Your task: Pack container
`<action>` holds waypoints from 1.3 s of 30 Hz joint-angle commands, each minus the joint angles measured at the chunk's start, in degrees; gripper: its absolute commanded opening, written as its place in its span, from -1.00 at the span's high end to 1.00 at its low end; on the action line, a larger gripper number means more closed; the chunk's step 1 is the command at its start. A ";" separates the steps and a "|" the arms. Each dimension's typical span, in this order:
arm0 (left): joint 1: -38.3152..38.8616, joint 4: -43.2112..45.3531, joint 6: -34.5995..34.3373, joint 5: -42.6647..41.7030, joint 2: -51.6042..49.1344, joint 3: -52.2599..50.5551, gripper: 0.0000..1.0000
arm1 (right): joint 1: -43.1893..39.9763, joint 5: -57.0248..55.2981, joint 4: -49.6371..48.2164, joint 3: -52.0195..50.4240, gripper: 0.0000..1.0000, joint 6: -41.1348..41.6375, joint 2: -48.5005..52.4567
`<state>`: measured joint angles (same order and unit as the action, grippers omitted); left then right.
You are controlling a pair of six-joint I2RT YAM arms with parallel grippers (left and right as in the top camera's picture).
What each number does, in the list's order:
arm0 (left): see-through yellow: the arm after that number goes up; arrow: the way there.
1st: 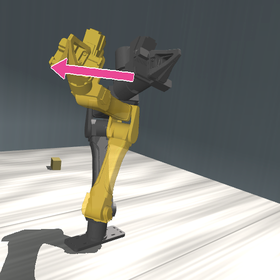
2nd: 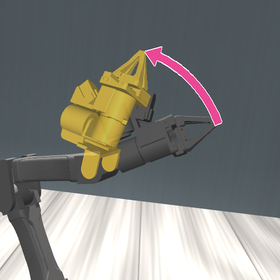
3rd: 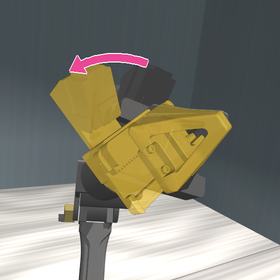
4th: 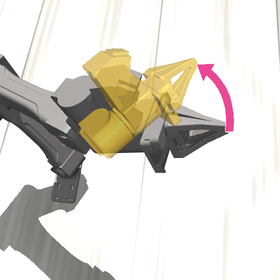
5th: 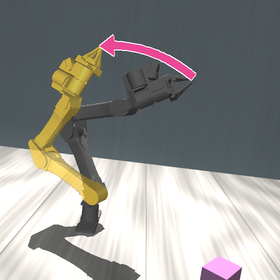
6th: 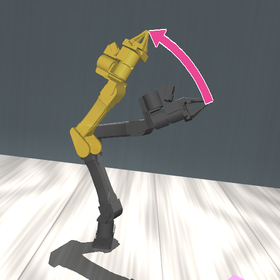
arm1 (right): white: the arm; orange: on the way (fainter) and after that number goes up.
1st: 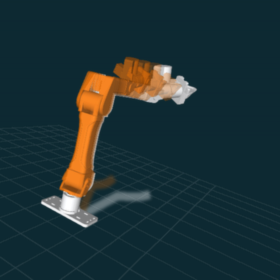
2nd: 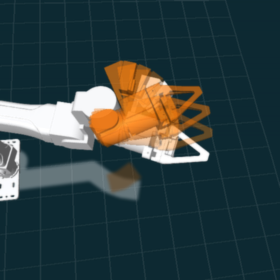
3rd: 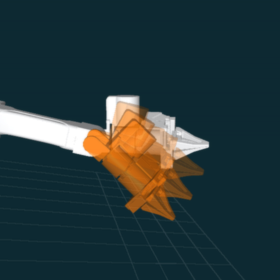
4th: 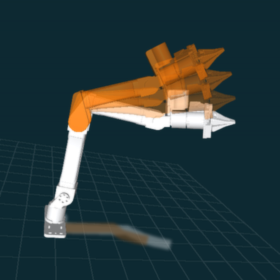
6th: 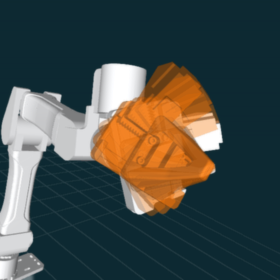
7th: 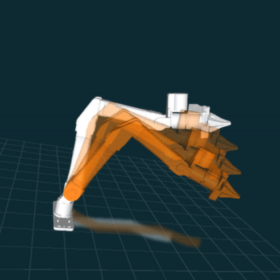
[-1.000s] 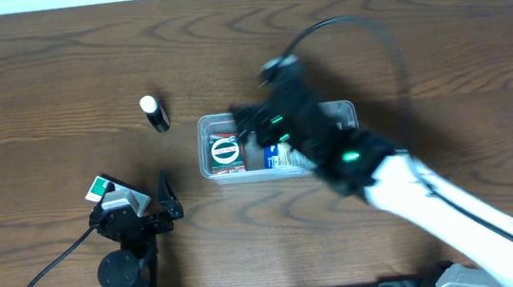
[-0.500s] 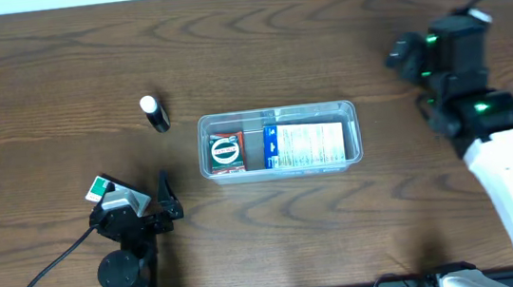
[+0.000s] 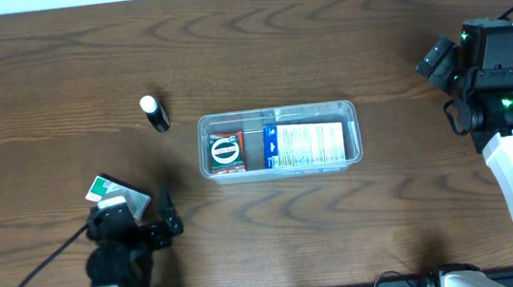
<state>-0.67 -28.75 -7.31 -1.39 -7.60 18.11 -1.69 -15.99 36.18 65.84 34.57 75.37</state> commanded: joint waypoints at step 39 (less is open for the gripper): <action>-6.43 -22.77 -44.48 2.49 -67.69 40.85 -0.96 | -0.70 -0.26 0.09 0.48 -0.98 0.74 0.09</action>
<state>-4.40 -52.01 -45.10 -3.97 -72.38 58.37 -1.69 -15.90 36.21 65.84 34.57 75.37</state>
